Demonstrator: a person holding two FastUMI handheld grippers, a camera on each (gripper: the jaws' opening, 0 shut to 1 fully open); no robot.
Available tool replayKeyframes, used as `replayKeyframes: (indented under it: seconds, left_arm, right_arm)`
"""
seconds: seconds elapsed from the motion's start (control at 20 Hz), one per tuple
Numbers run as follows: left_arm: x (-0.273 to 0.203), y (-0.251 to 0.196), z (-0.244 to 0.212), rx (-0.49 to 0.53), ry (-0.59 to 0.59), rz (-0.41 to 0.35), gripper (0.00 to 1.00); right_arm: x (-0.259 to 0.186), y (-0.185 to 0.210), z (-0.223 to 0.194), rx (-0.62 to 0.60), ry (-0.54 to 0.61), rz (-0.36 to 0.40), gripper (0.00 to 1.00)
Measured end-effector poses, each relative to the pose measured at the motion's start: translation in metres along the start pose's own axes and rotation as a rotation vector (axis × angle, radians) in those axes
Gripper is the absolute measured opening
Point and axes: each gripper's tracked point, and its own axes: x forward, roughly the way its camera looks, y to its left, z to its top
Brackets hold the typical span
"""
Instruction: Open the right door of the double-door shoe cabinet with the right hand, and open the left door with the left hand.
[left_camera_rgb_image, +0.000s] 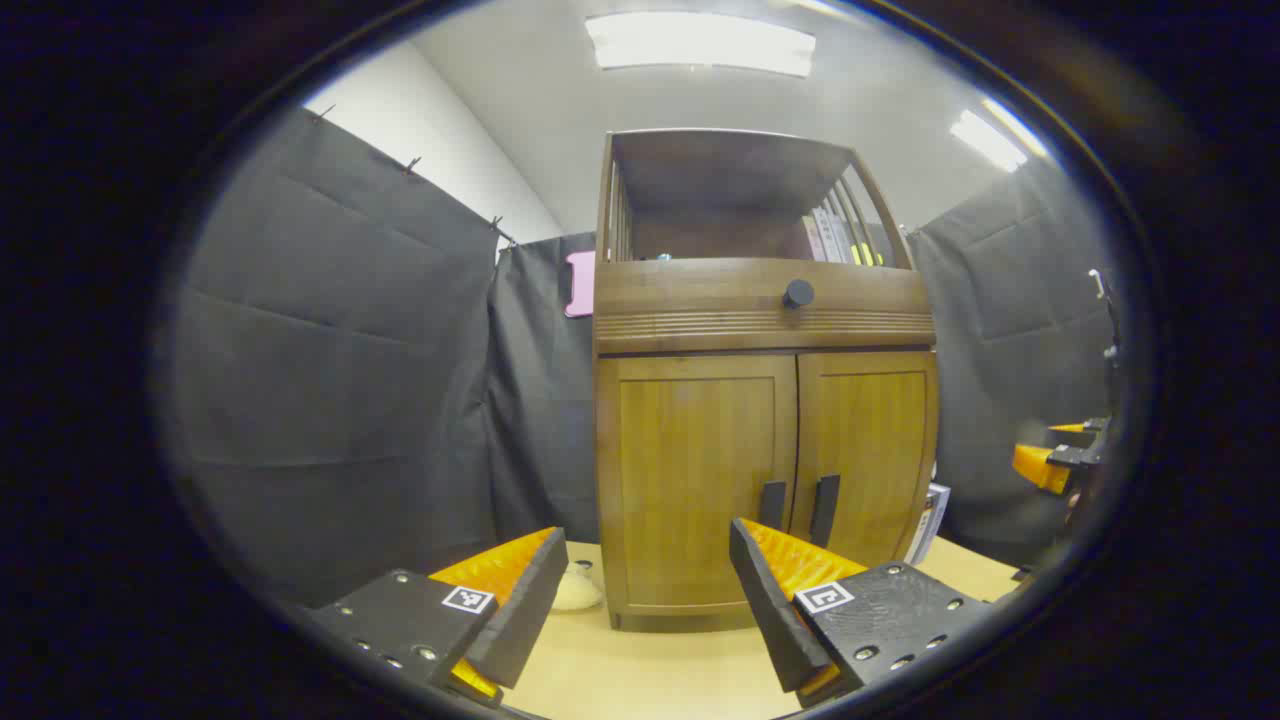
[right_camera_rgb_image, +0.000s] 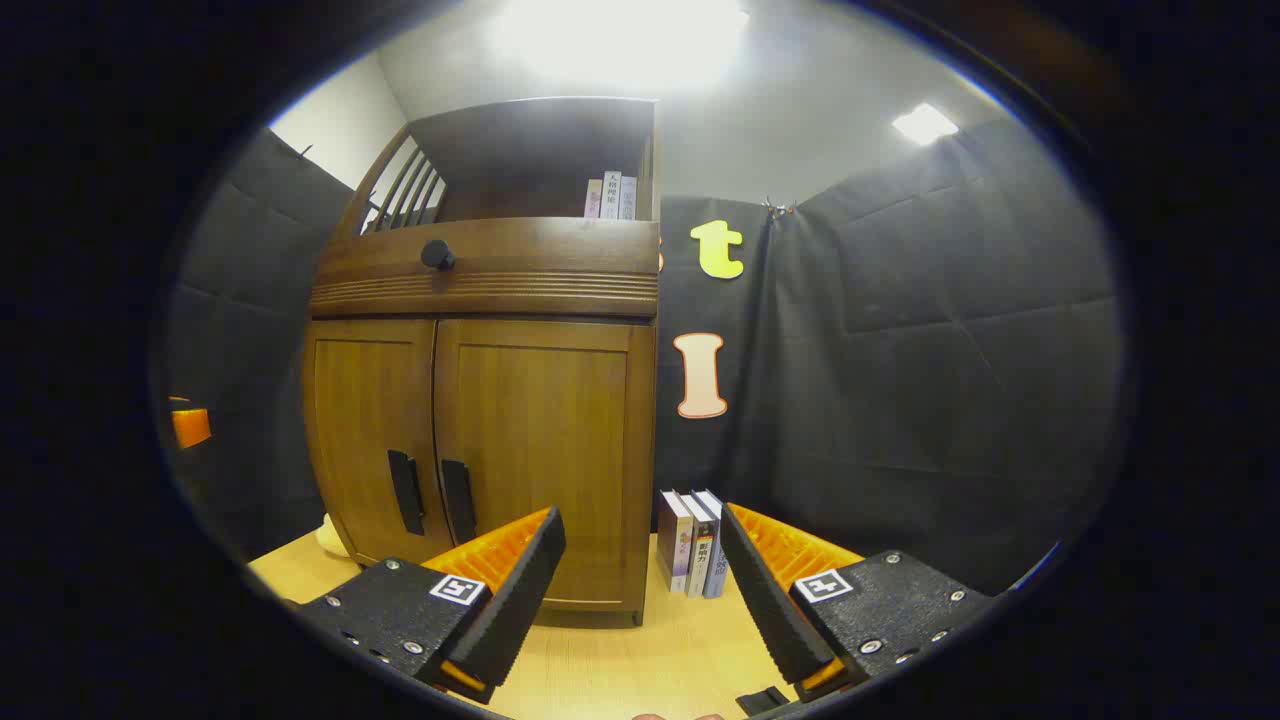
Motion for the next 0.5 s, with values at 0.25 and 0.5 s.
replayKeyframes:
  seconds: [0.25, 0.5]
  left_arm:
    - [-0.001, 0.004, -0.008, 0.0, 0.015, 0.009, 0.96]
    - [-0.002, 0.0, -0.014, -0.015, 0.013, 0.002, 0.96]
  right_arm:
    - [-0.003, 0.002, -0.001, 0.004, 0.011, 0.011, 0.96]
    - [-0.005, 0.002, -0.003, 0.003, 0.016, 0.015, 0.96]
